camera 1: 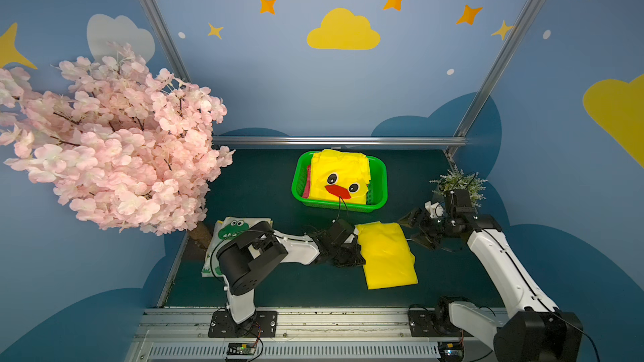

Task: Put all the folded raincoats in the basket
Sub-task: Move the raincoat to the center of the board, then pick up the raincoat from the center of the board.

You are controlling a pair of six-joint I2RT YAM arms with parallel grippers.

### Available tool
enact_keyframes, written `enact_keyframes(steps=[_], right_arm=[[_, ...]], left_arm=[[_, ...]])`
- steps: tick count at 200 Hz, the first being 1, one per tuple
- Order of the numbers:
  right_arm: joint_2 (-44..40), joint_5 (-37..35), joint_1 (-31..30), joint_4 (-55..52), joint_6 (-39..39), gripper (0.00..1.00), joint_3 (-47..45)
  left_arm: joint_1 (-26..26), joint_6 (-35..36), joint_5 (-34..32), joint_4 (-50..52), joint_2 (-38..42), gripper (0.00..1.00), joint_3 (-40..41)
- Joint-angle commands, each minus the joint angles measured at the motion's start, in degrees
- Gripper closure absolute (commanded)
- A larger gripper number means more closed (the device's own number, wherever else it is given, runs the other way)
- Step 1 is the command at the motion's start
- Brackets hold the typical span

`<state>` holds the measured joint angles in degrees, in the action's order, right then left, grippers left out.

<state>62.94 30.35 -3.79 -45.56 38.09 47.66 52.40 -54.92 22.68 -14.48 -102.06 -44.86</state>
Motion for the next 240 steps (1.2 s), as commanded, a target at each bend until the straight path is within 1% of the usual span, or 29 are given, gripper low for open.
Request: enact_keyframes(steps=[1, 30, 63, 83, 129, 149, 180, 224, 240], right_arm=[[-0.4, -2.7, -1.1, 0.4, -1.3, 0.19, -3.7], [3.3, -3.0, -2.4, 3.9, -2.0, 0.19, -7.8], [9.7, -1.9, -4.5, 7.0, -4.0, 0.20, -8.8], [12.8, -1.2, -6.1, 9.8, -4.1, 0.21, -10.5], [19.4, 0.5, -9.1, 13.9, -4.8, 0.23, -10.2], [21.3, 1.5, -9.9, 15.8, -4.8, 0.28, -10.5], [22.9, 2.8, -10.5, 17.8, -4.7, 0.44, -10.8], [23.0, 4.5, -11.6, 19.4, -4.4, 0.57, -10.9], [23.4, 4.9, -11.9, 19.6, -4.3, 0.64, -10.8]], left_arm=[[-1.2, 2.6, -1.4, 4.0, 4.5, 0.98, 2.1], [-3.2, 4.4, -1.8, 7.3, 8.6, 0.98, 4.5], [-4.9, 6.5, -2.5, 10.8, 11.1, 0.98, 5.0], [-5.7, 7.0, -2.6, 11.6, 11.5, 0.98, 5.7], [-6.4, 7.8, -2.4, 11.6, 10.7, 0.98, 7.1], [-6.5, 8.0, -2.4, 11.6, 10.2, 0.98, 7.2], [-6.6, 8.2, -2.0, 11.4, 9.2, 0.98, 7.0], [-6.5, 8.7, -1.3, 11.7, 8.7, 0.98, 6.5], [-6.5, 8.9, -1.3, 12.0, 8.5, 0.98, 6.3]])
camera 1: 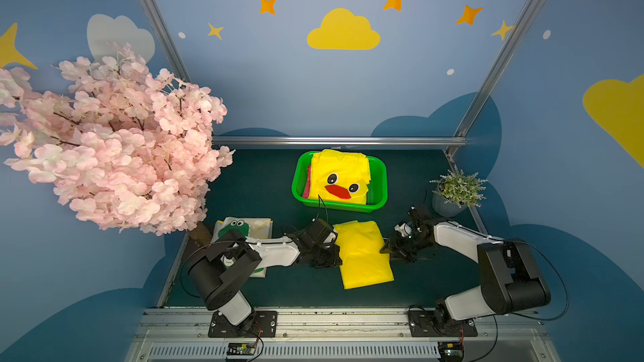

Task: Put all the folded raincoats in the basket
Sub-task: Pick up the raincoat from the center of the board.

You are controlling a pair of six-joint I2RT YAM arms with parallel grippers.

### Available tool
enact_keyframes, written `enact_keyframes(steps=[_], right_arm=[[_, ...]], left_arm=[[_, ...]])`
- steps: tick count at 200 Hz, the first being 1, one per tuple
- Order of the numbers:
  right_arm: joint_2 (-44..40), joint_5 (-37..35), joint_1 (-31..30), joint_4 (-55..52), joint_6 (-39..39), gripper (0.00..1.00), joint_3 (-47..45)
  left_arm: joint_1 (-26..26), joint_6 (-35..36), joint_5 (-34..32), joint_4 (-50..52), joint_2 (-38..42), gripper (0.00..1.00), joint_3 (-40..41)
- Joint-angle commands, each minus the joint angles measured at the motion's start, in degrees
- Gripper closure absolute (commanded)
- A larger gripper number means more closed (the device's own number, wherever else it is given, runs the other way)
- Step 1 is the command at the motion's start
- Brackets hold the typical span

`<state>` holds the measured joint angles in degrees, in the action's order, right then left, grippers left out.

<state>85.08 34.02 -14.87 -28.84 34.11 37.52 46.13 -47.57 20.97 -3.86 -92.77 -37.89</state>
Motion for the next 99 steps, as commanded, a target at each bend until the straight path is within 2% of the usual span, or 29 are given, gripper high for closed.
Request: enact_keyframes(steps=[1, 17, 43, 99], right_arm=[[1.3, 1.2, -0.9, 2.9, -0.4, 0.65, -0.6], [1.7, 1.2, -1.0, 2.9, -0.4, 0.73, -0.5], [1.2, 1.4, -1.1, 2.1, -0.7, 1.00, -0.6], [-7.8, 2.4, -1.5, -5.3, -1.4, 1.00, -0.3]], left_arm=[[-0.3, 1.5, 0.4, 1.4, -0.8, 0.98, -0.7], [-0.3, 1.7, 0.5, 1.6, -1.0, 0.98, -0.9], [-0.3, 1.6, 1.2, 1.9, -0.4, 0.98, -0.9], [-0.1, 2.2, 4.0, 9.1, 7.8, 0.98, -2.2]])
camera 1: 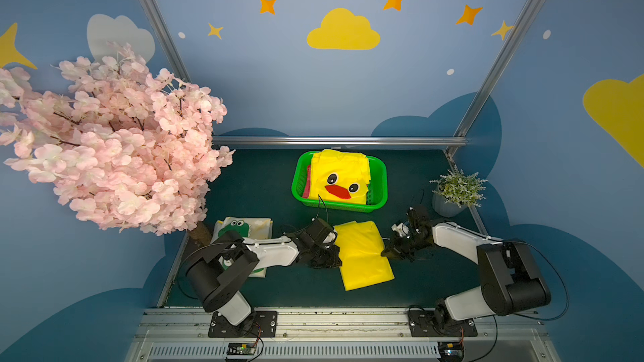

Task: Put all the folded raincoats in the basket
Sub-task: Pick up the raincoat from the center of the board, then place the raincoat in the basket.

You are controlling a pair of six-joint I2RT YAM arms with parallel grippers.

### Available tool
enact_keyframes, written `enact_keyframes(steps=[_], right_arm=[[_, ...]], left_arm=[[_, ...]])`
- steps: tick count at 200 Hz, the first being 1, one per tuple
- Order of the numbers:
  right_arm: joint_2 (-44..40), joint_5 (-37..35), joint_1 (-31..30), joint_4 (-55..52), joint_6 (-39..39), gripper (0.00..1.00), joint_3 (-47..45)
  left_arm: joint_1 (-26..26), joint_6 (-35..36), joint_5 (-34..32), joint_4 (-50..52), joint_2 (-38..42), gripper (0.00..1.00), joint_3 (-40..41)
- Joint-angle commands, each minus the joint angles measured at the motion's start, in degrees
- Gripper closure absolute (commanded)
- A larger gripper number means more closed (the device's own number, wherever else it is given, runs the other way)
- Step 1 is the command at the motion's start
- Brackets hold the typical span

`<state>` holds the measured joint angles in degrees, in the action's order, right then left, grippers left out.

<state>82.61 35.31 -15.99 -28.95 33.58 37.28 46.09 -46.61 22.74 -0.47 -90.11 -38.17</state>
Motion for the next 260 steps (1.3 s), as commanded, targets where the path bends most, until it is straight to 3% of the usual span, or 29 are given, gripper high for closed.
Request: enact_keyframes(steps=[1, 82, 117, 179, 217, 260], right_arm=[[-5.5, 1.1, -0.4, -5.4, -0.9, 1.00, -0.1], [-27.2, 2.7, -1.0, -20.4, 2.5, 1.00, 1.0], [-31.0, 3.3, -1.1, -24.3, 4.4, 1.00, 8.0], [-28.7, 2.6, -1.0, -25.2, 6.5, 1.00, 21.7], [-24.5, 0.6, -0.9, -17.7, 8.6, 1.00, 27.2], [-13.7, -2.3, -0.8, -9.6, 9.0, 1.00, 33.8]], left_arm=[[0.0, 1.2, 2.3, 6.0, 5.4, 0.98, -2.0], [0.2, 0.0, 1.7, 18.7, 21.6, 0.98, -4.7], [-0.3, -0.8, -0.1, 20.9, 24.2, 0.98, -8.7], [-4.6, 1.8, -0.9, 24.5, 24.7, 0.98, -19.4], [-12.0, 5.8, 0.0, 26.2, 21.0, 0.98, -27.3], [-20.5, 10.9, 2.4, 24.8, 11.7, 0.98, -36.6]])
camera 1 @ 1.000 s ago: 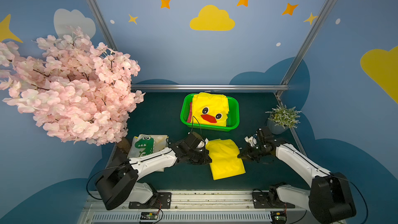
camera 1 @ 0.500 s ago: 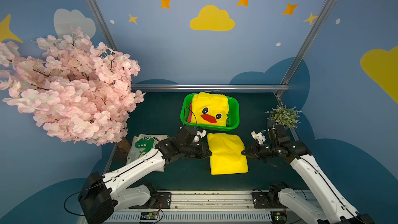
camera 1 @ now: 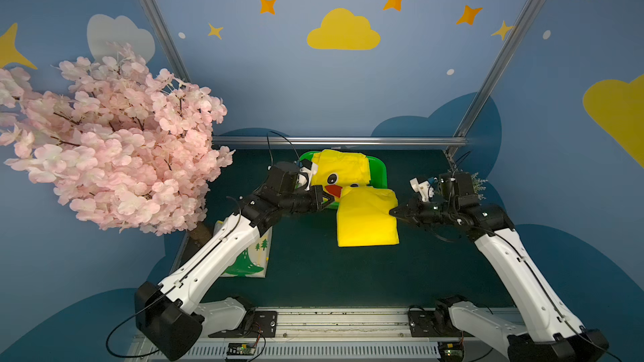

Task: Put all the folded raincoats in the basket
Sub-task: Place the raincoat in the basket.

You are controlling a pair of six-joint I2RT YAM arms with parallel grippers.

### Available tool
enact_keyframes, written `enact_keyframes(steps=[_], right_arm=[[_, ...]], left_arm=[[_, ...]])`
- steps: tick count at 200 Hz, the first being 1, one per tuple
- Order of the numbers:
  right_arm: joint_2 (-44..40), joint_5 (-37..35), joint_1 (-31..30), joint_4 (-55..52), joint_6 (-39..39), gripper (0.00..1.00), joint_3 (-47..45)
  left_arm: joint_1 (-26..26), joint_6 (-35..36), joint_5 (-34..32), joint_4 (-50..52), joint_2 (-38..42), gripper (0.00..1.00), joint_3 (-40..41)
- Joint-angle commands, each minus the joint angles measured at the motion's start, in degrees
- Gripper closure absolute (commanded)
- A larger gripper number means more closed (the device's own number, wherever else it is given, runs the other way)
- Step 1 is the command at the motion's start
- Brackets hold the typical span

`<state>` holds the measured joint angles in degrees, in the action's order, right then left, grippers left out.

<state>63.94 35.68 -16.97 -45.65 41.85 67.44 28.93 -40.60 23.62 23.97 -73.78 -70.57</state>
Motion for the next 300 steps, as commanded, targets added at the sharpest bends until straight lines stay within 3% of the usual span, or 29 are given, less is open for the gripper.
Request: enact_keyframes(steps=[1, 33, 69, 116, 194, 230, 274, 300], right_arm=[[5.3, -2.8, 0.1, 7.3, 0.8, 1.00, 3.8], [16.1, -3.1, 0.1, 11.8, 1.2, 1.00, 10.1], [26.8, -0.6, -0.2, 11.7, 2.1, 1.00, 21.0], [36.4, 1.4, -0.9, 11.5, 4.0, 1.00, 35.3], [52.4, 3.2, -5.1, 15.0, 9.5, 1.00, 52.8], [55.5, 2.3, -7.2, 18.3, 8.1, 1.00, 49.4], [49.2, 0.1, -6.9, 24.5, 4.6, 1.00, 28.2], [46.2, -1.2, -6.3, 25.8, 3.5, 0.99, 21.2]], left_arm=[[-3.5, 5.0, 1.6, 0.3, -4.9, 0.98, -4.5], [-8.0, 6.5, 4.0, -1.4, -13.3, 0.98, -10.7], [-9.2, 6.6, 6.5, -1.4, -18.3, 0.98, -14.4], [-9.9, 6.1, 6.1, -3.0, -17.2, 0.92, -11.0], [-13.9, 5.7, 5.7, -4.1, -13.6, 0.92, -5.8], [-15.3, 5.5, 6.2, -4.2, -12.2, 0.92, -3.9], [-15.4, 5.0, 7.4, -5.3, -11.7, 0.92, -1.3], [-15.4, 4.5, 8.2, -6.0, -12.2, 0.92, -0.5]])
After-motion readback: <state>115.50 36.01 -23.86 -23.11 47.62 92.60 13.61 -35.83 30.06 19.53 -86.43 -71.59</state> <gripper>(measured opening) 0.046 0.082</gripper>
